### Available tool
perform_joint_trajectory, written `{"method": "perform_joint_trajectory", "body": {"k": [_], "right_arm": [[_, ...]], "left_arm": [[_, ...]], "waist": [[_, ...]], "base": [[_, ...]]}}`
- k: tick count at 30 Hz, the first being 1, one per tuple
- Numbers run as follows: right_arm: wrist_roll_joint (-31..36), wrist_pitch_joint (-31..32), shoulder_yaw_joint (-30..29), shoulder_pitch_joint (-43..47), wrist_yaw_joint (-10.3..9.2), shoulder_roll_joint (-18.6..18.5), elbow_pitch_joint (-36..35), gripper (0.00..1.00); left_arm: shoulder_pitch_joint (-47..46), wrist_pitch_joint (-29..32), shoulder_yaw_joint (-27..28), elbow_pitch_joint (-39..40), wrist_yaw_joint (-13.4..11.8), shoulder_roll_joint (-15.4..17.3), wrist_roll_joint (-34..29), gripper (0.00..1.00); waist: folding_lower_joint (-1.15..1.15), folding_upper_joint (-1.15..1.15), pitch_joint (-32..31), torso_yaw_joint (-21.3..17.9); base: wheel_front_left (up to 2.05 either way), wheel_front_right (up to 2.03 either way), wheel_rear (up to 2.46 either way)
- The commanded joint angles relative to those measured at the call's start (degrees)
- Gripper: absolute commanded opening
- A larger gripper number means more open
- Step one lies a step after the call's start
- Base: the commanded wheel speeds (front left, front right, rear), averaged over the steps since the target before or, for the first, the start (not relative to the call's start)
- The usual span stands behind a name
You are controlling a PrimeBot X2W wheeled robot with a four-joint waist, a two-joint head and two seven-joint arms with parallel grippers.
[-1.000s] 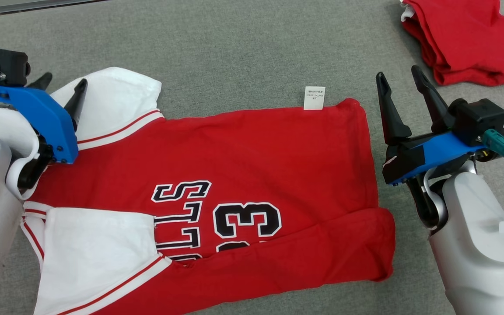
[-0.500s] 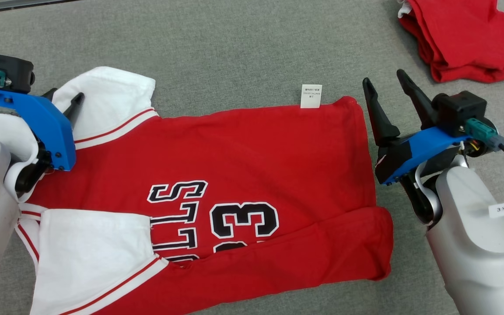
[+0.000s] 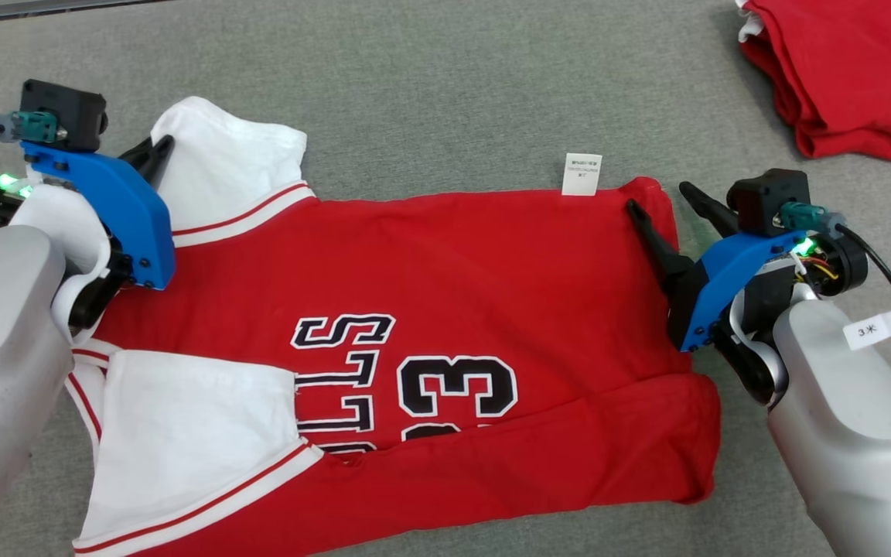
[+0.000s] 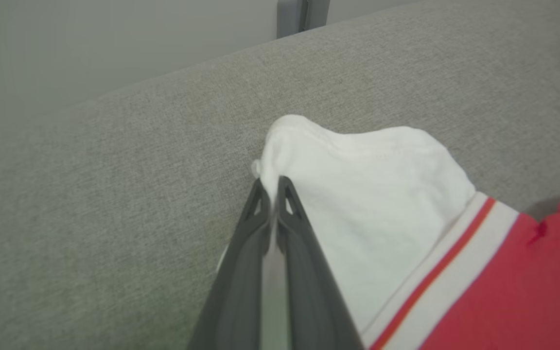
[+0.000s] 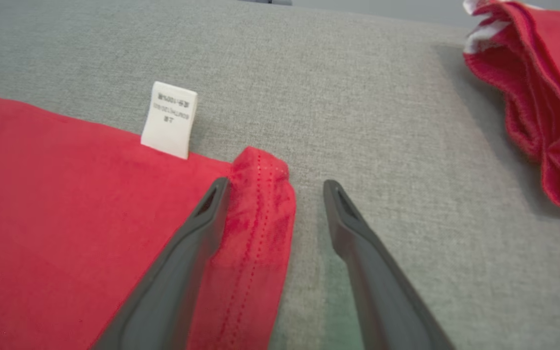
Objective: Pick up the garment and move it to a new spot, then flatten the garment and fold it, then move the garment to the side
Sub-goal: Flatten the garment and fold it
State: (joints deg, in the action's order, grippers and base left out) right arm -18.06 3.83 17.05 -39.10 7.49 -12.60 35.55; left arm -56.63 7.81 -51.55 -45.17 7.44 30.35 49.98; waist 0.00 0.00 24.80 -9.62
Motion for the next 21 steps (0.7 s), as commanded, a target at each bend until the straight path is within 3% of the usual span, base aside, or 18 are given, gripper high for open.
{"method": "perform_joint_trajectory", "body": {"k": [1, 5, 7, 21], "right_arm": [[-0.6, 0.3, 0.4, -1.3, 0.01, -0.3, 0.6, 1.00], [-0.8, 1.1, 1.4, -2.6, 0.01, -0.7, 3.3, 1.00], [-1.4, 1.3, 2.5, -3.4, 0.01, -0.7, 5.1, 0.00], [-0.6, -9.7, -0.4, -4.7, 0.00, -1.7, 10.7, 0.00]], "left_arm": [[-1.1, -0.7, -0.6, 0.1, 0.0, -0.2, 0.3, 0.00], [-1.9, -2.1, -2.1, 0.0, 0.0, -0.7, 1.0, 0.00], [-2.5, -3.0, -2.9, -0.2, 0.0, -0.9, 1.6, 0.00], [-0.9, -10.8, -5.5, 0.7, 0.0, -1.1, 4.3, 0.00]], "waist": [[0.00, 0.00, 0.2, 0.5], [0.00, 0.00, 0.5, 1.5], [0.00, 0.00, 0.5, 2.0], [0.00, 0.00, -3.2, 4.6]], "base": [[0.00, 0.00, 0.00], [0.00, 0.00, 0.00], [0.00, 0.00, 0.00], [0.00, 0.00, 0.00]]}}
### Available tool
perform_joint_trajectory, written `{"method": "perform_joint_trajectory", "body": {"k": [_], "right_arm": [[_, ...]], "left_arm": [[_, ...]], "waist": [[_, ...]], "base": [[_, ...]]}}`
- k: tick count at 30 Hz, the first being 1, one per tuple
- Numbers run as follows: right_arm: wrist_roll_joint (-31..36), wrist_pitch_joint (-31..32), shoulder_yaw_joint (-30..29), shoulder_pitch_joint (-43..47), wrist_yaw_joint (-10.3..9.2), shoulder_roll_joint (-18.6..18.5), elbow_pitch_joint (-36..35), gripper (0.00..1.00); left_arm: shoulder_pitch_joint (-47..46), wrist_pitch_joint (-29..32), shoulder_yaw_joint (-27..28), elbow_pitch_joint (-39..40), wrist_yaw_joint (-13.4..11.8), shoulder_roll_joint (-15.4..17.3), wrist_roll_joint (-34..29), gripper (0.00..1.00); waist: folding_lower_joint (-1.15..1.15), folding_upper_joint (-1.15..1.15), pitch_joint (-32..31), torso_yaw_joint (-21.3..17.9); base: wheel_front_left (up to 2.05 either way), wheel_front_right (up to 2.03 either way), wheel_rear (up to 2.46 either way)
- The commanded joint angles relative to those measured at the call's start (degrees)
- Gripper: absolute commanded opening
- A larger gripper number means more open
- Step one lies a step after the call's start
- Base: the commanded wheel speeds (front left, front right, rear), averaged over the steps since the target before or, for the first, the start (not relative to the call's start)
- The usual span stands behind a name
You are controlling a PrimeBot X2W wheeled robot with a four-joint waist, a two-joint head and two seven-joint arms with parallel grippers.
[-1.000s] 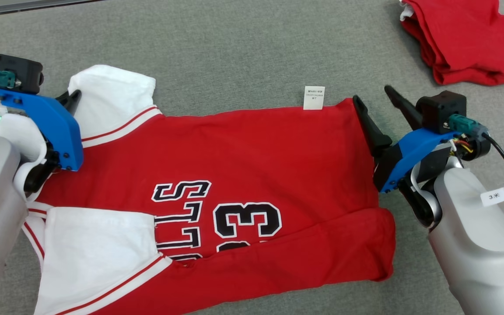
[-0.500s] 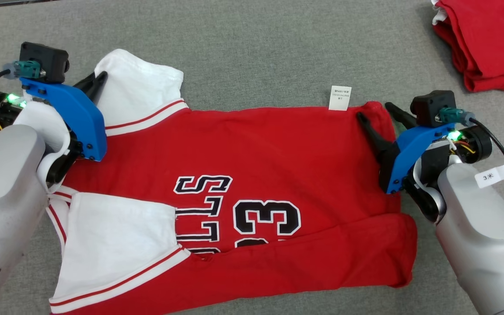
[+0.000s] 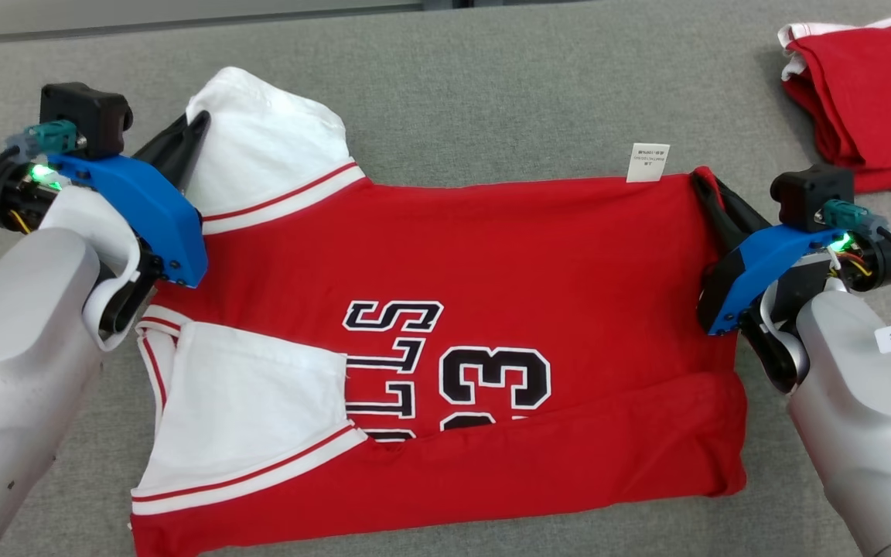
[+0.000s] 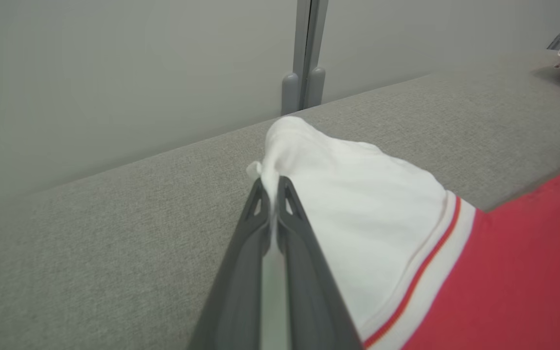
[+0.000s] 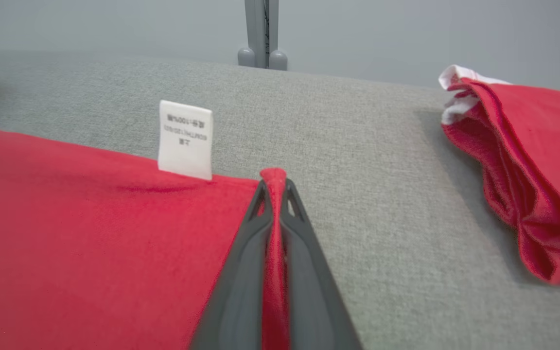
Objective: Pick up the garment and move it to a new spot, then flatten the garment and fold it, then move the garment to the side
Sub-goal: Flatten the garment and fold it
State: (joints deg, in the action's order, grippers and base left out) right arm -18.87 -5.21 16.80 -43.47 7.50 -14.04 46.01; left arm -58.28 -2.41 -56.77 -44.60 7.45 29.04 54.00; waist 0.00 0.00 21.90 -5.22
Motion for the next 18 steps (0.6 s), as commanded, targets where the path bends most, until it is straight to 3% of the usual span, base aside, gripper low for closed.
{"method": "perform_joint_trajectory", "body": {"k": [1, 9, 18], "right_arm": [[0.1, -1.3, -0.2, 0.0, -0.01, -0.3, 0.6, 0.00], [-0.3, -6.0, -1.0, 3.9, 0.00, -0.4, 2.4, 0.00], [-0.5, -9.2, -1.7, 9.5, 0.00, -0.7, 1.8, 0.00]], "left_arm": [[1.1, -1.4, -0.3, 0.6, 0.0, 0.2, 0.4, 0.00], [6.5, -6.2, -2.1, 4.7, -0.2, 0.6, -0.1, 0.00], [16.3, -8.9, -3.5, 12.3, -3.5, 2.7, 0.5, 0.00]], "waist": [[0.00, 0.00, -0.7, 0.5], [0.00, 0.00, -4.6, 2.8], [0.00, 0.00, -8.2, 4.1]], "base": [[0.00, 0.00, 0.00], [0.00, 0.00, 0.00], [0.00, 0.00, 0.00]]}}
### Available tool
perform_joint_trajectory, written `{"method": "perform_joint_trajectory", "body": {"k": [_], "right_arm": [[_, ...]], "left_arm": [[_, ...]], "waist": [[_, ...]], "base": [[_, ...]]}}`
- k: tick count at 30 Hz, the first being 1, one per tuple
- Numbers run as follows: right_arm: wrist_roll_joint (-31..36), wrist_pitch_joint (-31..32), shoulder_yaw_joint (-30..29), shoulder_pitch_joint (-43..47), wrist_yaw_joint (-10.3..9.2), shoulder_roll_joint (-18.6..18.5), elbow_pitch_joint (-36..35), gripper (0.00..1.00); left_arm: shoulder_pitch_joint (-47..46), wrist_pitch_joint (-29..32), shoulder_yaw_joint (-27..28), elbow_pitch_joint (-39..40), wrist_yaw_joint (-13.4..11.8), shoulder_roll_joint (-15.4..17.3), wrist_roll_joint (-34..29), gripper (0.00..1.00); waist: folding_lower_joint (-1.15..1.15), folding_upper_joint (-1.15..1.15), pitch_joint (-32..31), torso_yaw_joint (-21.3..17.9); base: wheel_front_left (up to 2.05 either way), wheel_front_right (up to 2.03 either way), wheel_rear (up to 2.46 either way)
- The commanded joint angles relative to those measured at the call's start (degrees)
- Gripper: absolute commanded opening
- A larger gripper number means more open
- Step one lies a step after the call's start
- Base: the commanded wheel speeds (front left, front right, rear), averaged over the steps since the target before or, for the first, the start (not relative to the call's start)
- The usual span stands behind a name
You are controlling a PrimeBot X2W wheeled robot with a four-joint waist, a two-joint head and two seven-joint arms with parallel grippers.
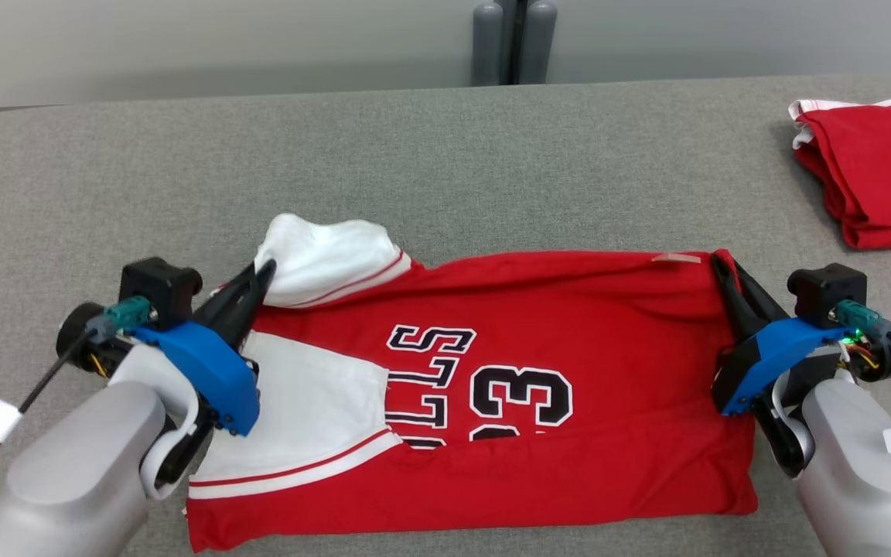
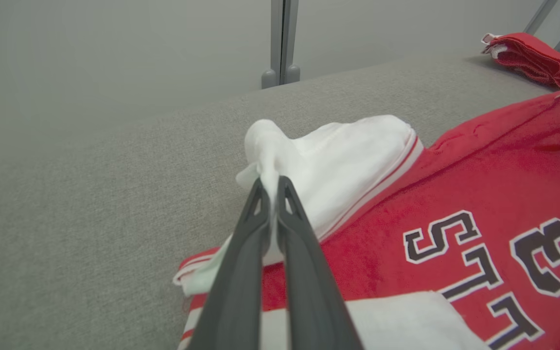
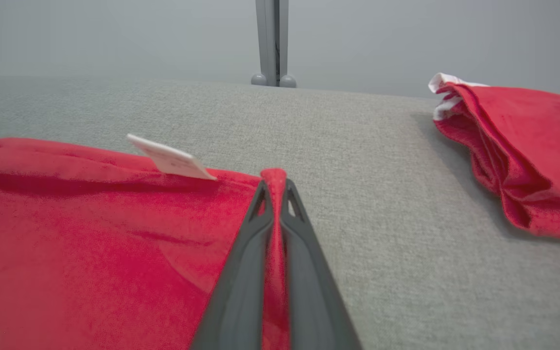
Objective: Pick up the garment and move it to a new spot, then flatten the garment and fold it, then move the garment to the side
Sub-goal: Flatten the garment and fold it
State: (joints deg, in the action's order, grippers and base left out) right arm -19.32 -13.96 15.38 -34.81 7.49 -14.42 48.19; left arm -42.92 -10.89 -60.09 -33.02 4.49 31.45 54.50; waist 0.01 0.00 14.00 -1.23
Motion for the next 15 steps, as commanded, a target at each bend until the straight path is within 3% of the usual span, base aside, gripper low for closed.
{"method": "perform_joint_trajectory", "body": {"k": [1, 9, 15], "right_arm": [[0.1, -0.6, -0.4, 1.5, 0.01, -0.3, -0.5, 0.00], [0.6, -1.3, -2.6, 7.9, 0.01, -0.2, -4.0, 0.00], [1.7, -1.3, -6.5, 15.7, 0.01, 0.9, -11.4, 0.00]], "left_arm": [[2.0, -0.5, -0.4, 1.8, -1.0, 0.6, 0.1, 0.00], [9.9, -1.1, -1.4, 9.0, -4.7, 2.0, 1.3, 0.00], [15.2, -2.1, -1.1, 12.8, -7.5, 2.7, 2.7, 0.00]], "waist": [[-0.01, 0.00, -0.5, 0.2], [-0.01, 0.00, -2.7, 1.6], [-0.01, 0.00, -3.6, 2.7]], "base": [[0.00, 0.00, 0.00], [0.00, 0.00, 0.00], [0.00, 0.00, 0.00]]}}
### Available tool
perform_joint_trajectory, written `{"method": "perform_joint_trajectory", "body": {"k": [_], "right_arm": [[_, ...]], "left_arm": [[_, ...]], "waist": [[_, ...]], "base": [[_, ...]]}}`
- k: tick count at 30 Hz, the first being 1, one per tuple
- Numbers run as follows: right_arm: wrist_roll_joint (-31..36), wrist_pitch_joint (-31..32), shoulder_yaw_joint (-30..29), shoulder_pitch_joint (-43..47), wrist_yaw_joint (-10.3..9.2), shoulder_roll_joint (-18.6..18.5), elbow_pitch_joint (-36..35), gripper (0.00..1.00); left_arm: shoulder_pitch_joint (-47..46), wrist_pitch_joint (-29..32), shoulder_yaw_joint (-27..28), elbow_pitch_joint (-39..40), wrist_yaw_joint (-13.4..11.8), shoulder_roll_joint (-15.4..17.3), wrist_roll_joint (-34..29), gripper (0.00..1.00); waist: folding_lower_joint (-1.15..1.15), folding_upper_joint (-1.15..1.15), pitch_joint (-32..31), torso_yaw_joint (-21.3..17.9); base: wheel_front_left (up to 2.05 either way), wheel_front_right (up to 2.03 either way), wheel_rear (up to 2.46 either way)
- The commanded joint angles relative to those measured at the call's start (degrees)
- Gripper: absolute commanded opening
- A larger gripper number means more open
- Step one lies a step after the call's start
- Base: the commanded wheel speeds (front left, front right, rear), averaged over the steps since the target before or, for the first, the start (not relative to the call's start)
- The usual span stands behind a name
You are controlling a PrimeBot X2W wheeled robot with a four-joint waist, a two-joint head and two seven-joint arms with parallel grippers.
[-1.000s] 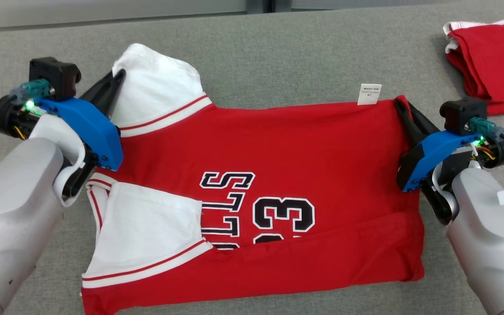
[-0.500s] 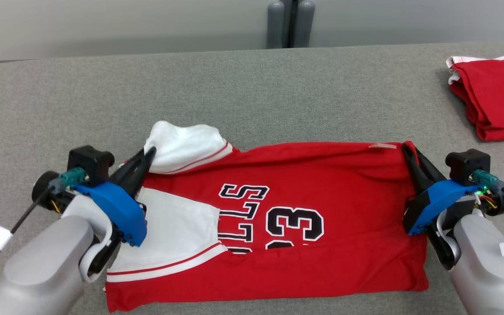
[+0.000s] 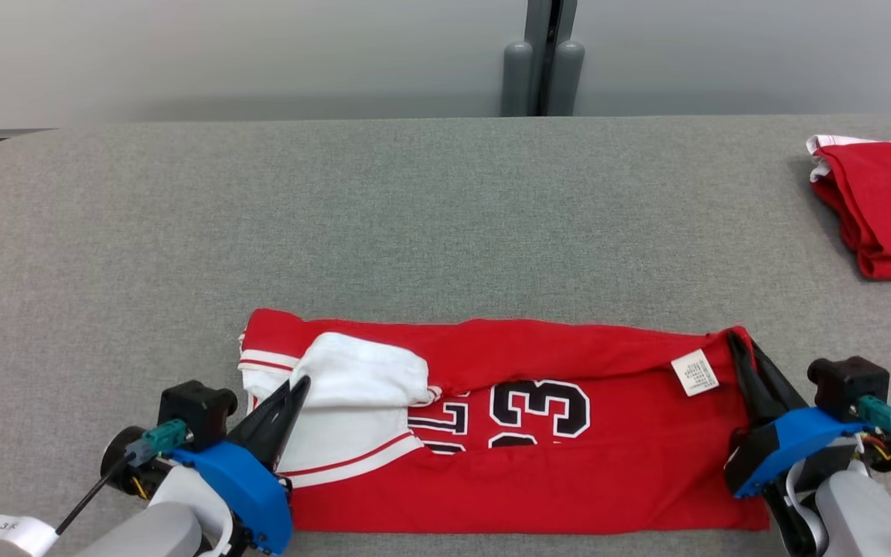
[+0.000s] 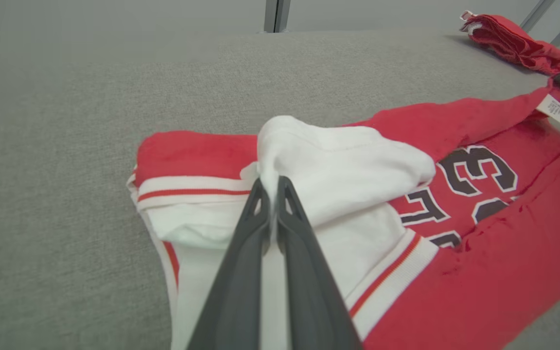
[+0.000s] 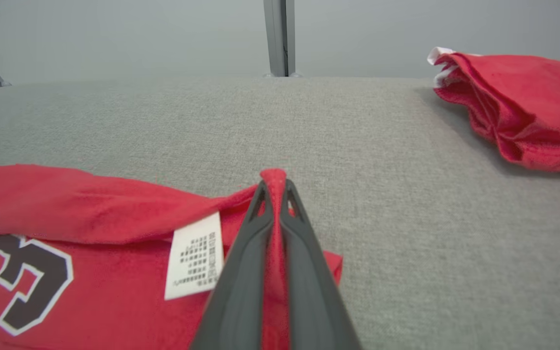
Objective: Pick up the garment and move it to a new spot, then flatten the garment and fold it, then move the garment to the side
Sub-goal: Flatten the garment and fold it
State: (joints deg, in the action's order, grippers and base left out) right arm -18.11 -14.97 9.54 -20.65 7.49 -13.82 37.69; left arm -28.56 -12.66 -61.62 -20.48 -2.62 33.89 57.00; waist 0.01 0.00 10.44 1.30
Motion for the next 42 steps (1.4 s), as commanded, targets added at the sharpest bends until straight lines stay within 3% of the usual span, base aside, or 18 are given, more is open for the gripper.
{"method": "perform_joint_trajectory", "body": {"k": [1, 4, 5, 6, 7, 16, 22, 33, 42], "right_arm": [[0.6, -0.3, -1.3, 2.6, 0.01, 0.5, -1.7, 0.00], [1.4, -0.3, -3.1, 5.6, 0.01, 1.5, -4.3, 0.00], [1.5, -0.3, -3.7, 6.3, 0.01, 1.9, -5.4, 0.42], [1.5, -0.3, -4.3, 7.1, 0.01, 2.0, -6.2, 1.00], [1.8, -0.3, -4.7, 7.7, 0.01, 2.0, -7.1, 1.00], [2.4, -0.3, -6.7, 11.4, 0.01, 2.4, -14.0, 1.00], [3.0, 0.7, -8.5, 10.4, 0.01, 2.3, -13.0, 1.00], [2.8, 3.0, -10.0, 7.5, 0.01, 5.0, -3.8, 1.00], [0.8, 3.1, -8.6, 8.6, 0.01, 6.9, 2.6, 1.00]], "left_arm": [[1.3, -0.6, 0.5, 0.4, -0.7, 0.3, 0.4, 0.00], [2.6, -1.1, 0.8, 0.5, -1.7, 0.2, 0.4, 0.00], [2.9, -1.2, 1.0, 0.4, -2.1, 0.2, 0.3, 0.00], [3.2, -1.3, 1.2, 0.4, -2.5, 0.0, 0.1, 0.72], [3.4, -1.7, 1.5, 0.3, -3.0, -0.1, -0.3, 1.00], [5.6, -2.6, 10.4, 1.4, -5.1, -1.7, -4.5, 1.00], [11.3, -2.6, 24.0, 5.9, -6.5, -5.6, -14.3, 1.00], [19.3, -2.6, 42.8, 9.8, -2.8, -15.2, -28.6, 1.00], [22.6, -2.6, 54.3, 9.6, 1.6, -22.6, -37.6, 1.00]], "waist": [[-0.01, 0.00, -0.2, 0.3], [-0.01, 0.00, -0.5, 0.6], [-0.01, 0.00, -0.6, 0.6], [-0.01, 0.00, -0.6, 0.6], [-0.01, 0.00, -0.7, 0.6], [-0.01, 0.00, -1.7, 0.2], [-0.01, 0.00, -2.1, 0.3], [-0.01, 0.00, -1.6, 1.1], [-0.01, 0.00, -1.6, 1.4]], "base": [[0.00, 0.00, 0.00], [0.00, 0.00, 0.00], [0.00, 0.00, 0.00], [0.00, 0.00, 0.00], [0.00, 0.00, 0.00], [0.00, 0.00, 0.00], [0.00, 0.00, 0.00], [0.00, 0.00, 0.00], [0.00, 0.00, 0.00]]}}
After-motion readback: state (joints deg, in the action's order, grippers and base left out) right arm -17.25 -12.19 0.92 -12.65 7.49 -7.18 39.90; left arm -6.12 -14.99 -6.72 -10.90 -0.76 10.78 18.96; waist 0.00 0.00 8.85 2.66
